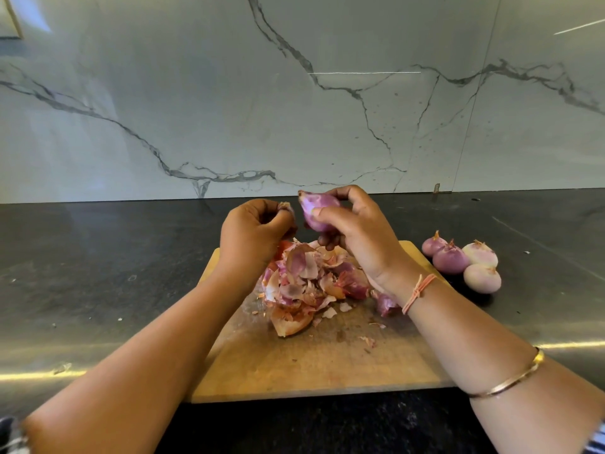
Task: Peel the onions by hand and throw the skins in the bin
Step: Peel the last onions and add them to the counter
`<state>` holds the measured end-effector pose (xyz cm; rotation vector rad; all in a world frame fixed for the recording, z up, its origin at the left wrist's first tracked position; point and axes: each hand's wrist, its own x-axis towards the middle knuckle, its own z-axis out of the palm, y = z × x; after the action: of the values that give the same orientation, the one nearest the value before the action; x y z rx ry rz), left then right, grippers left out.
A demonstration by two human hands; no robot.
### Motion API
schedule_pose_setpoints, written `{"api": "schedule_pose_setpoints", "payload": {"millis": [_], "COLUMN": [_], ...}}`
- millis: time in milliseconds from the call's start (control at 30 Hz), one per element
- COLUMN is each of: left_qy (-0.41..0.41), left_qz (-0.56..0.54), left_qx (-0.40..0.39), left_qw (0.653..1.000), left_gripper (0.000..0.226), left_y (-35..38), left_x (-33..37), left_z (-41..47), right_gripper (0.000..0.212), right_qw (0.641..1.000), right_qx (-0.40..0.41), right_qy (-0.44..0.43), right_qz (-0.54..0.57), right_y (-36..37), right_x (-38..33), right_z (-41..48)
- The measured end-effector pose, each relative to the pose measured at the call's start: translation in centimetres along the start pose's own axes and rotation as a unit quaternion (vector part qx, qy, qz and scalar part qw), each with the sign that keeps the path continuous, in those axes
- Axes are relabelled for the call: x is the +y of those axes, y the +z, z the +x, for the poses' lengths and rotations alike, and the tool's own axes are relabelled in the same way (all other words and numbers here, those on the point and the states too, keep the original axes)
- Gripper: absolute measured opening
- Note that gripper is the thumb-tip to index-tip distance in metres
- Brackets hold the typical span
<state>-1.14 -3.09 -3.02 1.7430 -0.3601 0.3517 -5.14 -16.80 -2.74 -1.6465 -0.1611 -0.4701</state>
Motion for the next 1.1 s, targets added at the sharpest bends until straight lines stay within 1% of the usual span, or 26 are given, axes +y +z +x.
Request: {"api": "schedule_pose_setpoints", "payload": {"millis": [67,133,233,333,400,467,567,667,800,967,1100], "left_qy": [0.019,0.039,0.054,0.09,0.102,0.111,0.108,0.117,0.134,0.148,0.147], "left_qz": [0.023,0.04,0.05,0.077,0.082,0.086,0.066,0.029,-0.024,-0.018,-0.011], "left_qx": [0.019,0.028,0.003,-0.029,-0.028,-0.017,-0.011,-0.019,-0.033,-0.016,-0.005], "left_qw": [0.999,0.998,0.997,0.993,0.991,0.99,0.992,0.993,0.99,0.989,0.989], "left_gripper": [0.021,0.017,0.012,0.022,0.026,0.025,0.008,0.021,0.023,0.026,0.027], "left_y": [-0.5,-0.6,-0.3,0.0,0.0,0.0,0.0,0.0,0.0,-0.1,-0.1], "left_x": [-0.2,-0.1,0.1,0.2,0.2,0.1,0.2,0.3,0.6,0.8,0.5], "left_z": [0.3,0.3,-0.3,-0.9,-0.9,-0.8,-0.7,-0.7,-1.0,-0.9,-0.6], "right_gripper": [0.033,0.032,0.033,0.033,0.024,0.013,0.016,0.013,0.012,0.01,0.02], "right_qw": [0.998,0.995,0.987,0.977,0.973,0.972,0.974,0.975,0.977,0.979,0.98], "right_qx": [-0.013,-0.013,-0.016,-0.032,-0.04,-0.041,-0.043,-0.046,-0.053,-0.061,-0.066], "right_qy": [0.017,0.033,0.064,0.083,0.084,0.084,0.082,0.08,0.079,0.081,0.081], "right_qz": [0.061,0.098,0.145,0.191,0.21,0.214,0.209,0.201,0.193,0.179,0.17], "right_y": [0.0,-0.1,-0.2,-0.3,-0.4,-0.4,-0.3,-0.3,-0.2,-0.1,-0.1], "right_x": [-0.3,-0.4,-0.3,-0.3,-0.5,-0.6,-0.6,-0.6,-0.6,-0.5,-0.5], "right_z": [0.1,0.2,0.1,0.1,0.0,0.0,0.0,0.0,-0.2,-0.2,-0.4]}}
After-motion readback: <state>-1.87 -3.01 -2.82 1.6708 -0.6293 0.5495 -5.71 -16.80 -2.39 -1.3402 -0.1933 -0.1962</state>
